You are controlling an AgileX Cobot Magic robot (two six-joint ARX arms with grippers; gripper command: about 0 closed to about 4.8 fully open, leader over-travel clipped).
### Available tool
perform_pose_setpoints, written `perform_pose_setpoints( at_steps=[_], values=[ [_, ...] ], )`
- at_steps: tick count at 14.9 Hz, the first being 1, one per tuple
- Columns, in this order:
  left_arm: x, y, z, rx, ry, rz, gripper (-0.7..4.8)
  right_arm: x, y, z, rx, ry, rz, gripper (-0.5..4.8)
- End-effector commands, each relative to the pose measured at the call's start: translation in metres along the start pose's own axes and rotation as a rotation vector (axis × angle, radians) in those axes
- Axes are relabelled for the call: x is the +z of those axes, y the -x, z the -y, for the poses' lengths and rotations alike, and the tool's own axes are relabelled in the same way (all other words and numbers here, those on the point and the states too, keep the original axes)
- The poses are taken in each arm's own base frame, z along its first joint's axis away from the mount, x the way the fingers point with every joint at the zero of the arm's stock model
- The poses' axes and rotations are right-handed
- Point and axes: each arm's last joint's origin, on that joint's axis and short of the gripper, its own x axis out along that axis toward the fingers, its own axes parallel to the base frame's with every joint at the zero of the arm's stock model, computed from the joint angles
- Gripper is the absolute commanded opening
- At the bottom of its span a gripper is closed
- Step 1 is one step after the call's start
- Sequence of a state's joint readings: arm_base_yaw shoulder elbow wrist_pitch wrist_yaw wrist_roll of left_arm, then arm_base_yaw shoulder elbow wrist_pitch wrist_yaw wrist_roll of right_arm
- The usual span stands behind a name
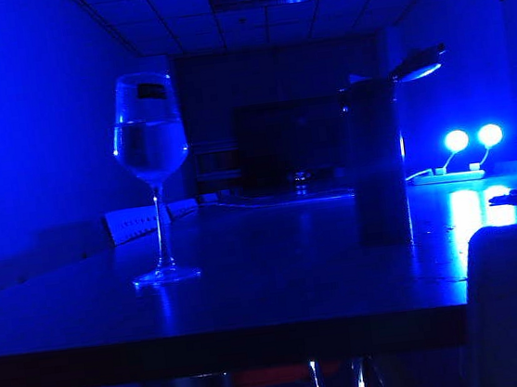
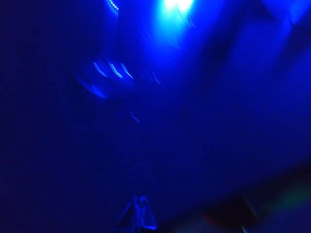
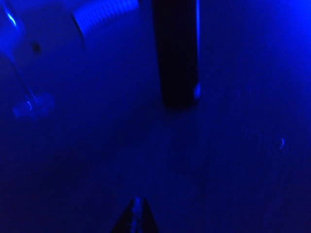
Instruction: Pick up the black thermos cup, pour some water from it into the stemmed glass, and then put the thermos cup back on the table.
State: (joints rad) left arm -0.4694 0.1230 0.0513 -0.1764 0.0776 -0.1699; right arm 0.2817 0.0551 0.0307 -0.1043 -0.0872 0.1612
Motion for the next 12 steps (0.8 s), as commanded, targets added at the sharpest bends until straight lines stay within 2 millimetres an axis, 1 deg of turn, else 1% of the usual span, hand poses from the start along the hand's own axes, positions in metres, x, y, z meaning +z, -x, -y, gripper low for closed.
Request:
perform_pose_setpoints(
  at_steps=[1, 4, 6, 7, 9, 12],
  values=[
    [0.007, 0.006, -0.014, 0.131, 0.025, 0.086, -0.05, 0.01, 0.005, 0.004, -0.037, 0.001, 0.099, -0.05],
    [0.01, 0.014, -0.026, 0.271, 0.047, 0.155, -0.06, 0.01, 0.007, 0.016, -0.164, -0.011, 0.115, -0.05],
    [0.011, 0.016, -0.031, 0.318, 0.053, 0.178, -0.06, 0.01, 0.008, 0.021, -0.215, -0.016, 0.124, -0.05],
    [0.007, 0.015, -0.033, 0.331, 0.058, 0.171, -0.05, 0.006, 0.006, 0.023, -0.227, -0.017, 0.125, -0.05],
    [-0.002, 0.012, -0.038, 0.363, 0.073, 0.146, -0.05, -0.001, 0.006, 0.025, -0.242, -0.029, 0.074, -0.05],
    [-0.001, 0.014, -0.042, 0.413, 0.08, 0.165, -0.05, -0.002, 0.006, 0.026, -0.251, -0.03, 0.066, -0.05]
  ],
)
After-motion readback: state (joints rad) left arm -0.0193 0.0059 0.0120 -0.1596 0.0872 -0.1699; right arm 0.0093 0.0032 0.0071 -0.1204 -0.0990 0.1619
